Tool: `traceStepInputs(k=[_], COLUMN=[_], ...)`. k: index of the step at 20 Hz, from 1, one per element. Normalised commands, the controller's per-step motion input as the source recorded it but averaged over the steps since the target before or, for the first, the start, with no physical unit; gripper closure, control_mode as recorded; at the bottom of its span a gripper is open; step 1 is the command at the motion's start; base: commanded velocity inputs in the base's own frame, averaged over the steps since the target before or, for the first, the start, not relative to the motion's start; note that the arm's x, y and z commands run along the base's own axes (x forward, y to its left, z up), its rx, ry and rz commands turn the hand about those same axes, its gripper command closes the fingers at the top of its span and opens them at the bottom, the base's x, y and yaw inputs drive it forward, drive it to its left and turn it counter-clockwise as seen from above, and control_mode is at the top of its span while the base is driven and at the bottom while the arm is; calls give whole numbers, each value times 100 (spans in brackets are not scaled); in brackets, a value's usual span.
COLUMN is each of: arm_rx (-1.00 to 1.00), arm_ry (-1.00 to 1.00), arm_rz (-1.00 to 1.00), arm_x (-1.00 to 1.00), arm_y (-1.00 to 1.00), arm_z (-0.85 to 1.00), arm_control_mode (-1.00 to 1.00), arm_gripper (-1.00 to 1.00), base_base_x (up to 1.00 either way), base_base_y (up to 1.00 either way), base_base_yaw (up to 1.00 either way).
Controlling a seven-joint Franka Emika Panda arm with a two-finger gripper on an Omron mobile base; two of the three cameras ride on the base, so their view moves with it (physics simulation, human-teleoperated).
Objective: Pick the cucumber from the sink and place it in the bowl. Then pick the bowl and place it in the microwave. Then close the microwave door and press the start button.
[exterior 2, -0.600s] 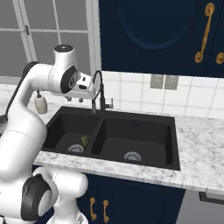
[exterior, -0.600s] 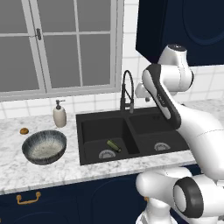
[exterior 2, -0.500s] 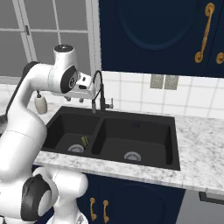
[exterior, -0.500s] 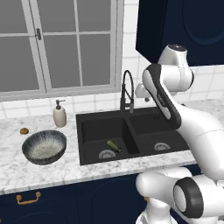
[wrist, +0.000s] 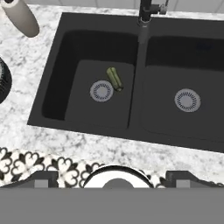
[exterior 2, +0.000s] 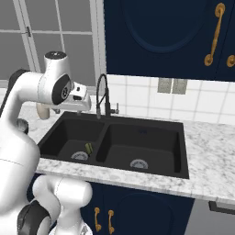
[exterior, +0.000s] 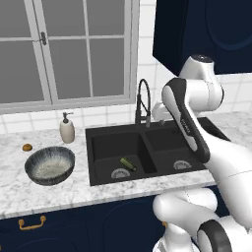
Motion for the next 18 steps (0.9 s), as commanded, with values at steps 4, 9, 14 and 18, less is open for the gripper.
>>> traceStepInputs(k=[4, 9, 14, 18], arm_rx=[-4, -16, -8, -2], arm_ry=[1, 7, 32, 21], arm_rz=[13, 12, 14, 8], arm_x=[-56, 11, 71, 91], arm_y=[46, 52, 34, 18], arm_z=[-15, -37, -66, -59], arm_control_mode=[-100, -100, -100, -100], arm_gripper=[-100, -100, -100, -100], base_base_x=[0, 0, 0, 0], base_base_y=[0, 0, 0, 0], base_base_yaw=[0, 0, 0, 0])
